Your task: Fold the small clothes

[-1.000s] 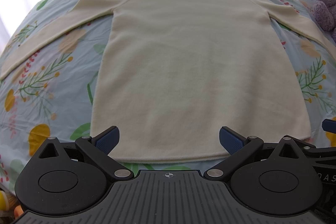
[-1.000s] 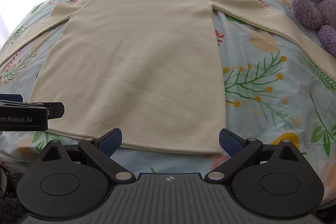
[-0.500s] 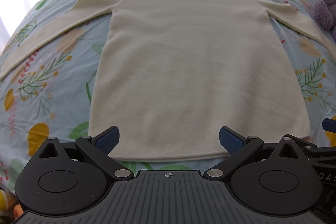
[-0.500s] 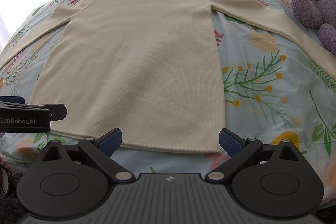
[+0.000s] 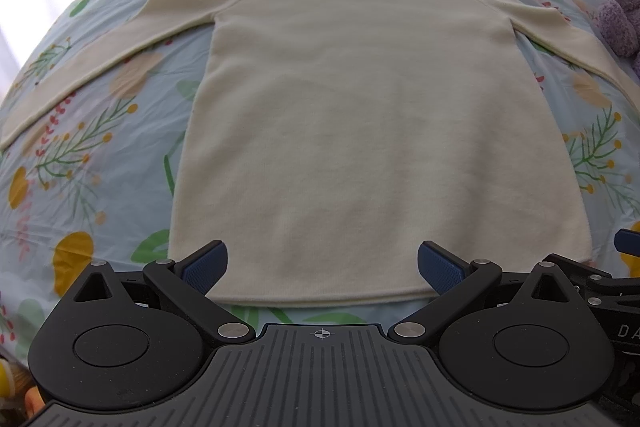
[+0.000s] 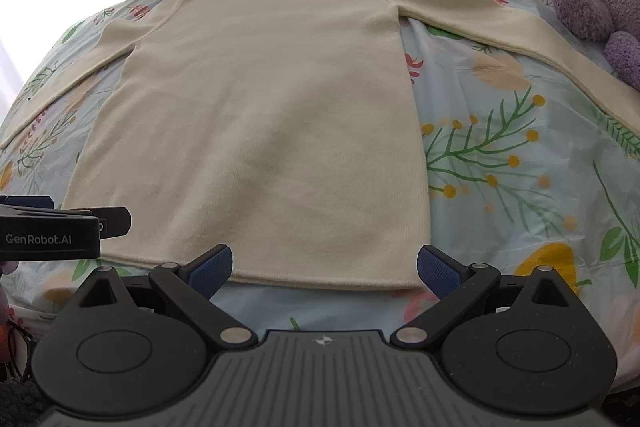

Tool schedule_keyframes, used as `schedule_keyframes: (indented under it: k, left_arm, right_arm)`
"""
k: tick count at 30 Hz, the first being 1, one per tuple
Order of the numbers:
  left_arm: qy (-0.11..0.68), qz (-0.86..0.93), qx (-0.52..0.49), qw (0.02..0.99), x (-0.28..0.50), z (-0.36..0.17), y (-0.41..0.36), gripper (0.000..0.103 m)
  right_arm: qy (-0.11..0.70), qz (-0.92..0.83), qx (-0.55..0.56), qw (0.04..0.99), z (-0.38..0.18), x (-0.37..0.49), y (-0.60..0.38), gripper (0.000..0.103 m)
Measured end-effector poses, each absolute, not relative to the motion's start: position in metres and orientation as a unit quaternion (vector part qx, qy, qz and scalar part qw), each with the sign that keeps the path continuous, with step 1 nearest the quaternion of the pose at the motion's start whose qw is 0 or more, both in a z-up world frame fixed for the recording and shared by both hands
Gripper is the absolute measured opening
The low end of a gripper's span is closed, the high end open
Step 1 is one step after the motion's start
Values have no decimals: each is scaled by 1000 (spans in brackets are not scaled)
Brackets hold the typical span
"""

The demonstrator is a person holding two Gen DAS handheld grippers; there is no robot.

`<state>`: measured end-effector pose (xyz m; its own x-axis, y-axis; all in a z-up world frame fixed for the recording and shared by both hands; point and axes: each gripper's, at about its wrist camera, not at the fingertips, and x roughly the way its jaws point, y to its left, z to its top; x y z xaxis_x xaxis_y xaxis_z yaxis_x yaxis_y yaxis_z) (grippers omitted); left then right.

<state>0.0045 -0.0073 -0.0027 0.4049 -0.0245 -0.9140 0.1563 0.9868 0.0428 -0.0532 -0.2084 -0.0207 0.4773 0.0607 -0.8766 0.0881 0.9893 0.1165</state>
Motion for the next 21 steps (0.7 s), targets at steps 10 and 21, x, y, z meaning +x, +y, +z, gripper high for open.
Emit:
schedule_keyframes:
  k: [10,21]
  left_arm:
    - [549,-52,61,832,9,-5,-8,103]
    - [557,-51,57,827,17,-9,-8,103]
  right_arm:
    - [509,4,75,858,-22,-51,-209,99]
    - [498,39,105,860,-23,-47,-214,99]
